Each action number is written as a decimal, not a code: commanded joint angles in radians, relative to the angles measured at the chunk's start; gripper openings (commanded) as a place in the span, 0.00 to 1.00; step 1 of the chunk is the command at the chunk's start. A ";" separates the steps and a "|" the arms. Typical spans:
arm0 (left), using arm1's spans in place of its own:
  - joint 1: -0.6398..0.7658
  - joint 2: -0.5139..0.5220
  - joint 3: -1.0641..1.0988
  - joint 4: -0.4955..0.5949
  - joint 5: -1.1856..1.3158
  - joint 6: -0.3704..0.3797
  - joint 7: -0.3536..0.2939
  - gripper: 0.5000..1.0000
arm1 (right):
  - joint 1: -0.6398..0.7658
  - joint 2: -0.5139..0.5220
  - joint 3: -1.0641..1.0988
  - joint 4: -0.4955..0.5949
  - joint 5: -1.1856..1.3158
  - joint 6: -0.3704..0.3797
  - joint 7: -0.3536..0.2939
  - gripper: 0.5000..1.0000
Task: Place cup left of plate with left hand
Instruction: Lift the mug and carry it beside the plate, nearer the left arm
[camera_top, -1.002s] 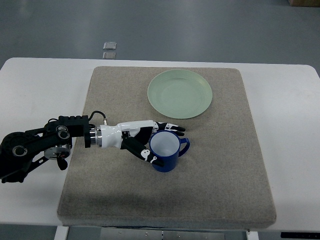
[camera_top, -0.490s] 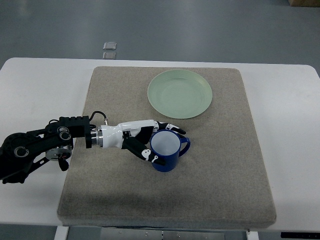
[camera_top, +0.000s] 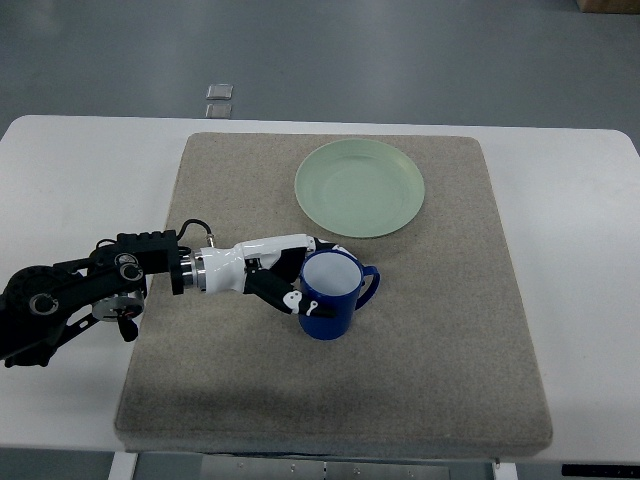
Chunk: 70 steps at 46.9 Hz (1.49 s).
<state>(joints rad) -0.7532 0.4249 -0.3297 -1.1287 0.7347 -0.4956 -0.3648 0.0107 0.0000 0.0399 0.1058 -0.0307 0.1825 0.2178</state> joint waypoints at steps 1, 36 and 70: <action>-0.002 -0.002 -0.006 0.000 -0.009 0.022 0.000 0.23 | 0.000 0.000 0.000 0.000 0.000 0.000 0.000 0.86; 0.001 -0.003 -0.155 0.227 -0.245 0.411 0.001 0.25 | 0.000 0.000 0.000 0.000 0.000 0.000 0.000 0.86; 0.032 -0.026 -0.209 0.329 -0.236 0.407 -0.049 0.33 | 0.000 0.000 0.000 0.000 0.000 0.000 0.000 0.86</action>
<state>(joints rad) -0.7301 0.4076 -0.5391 -0.8108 0.4930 -0.0901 -0.4128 0.0107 0.0000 0.0399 0.1058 -0.0307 0.1825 0.2178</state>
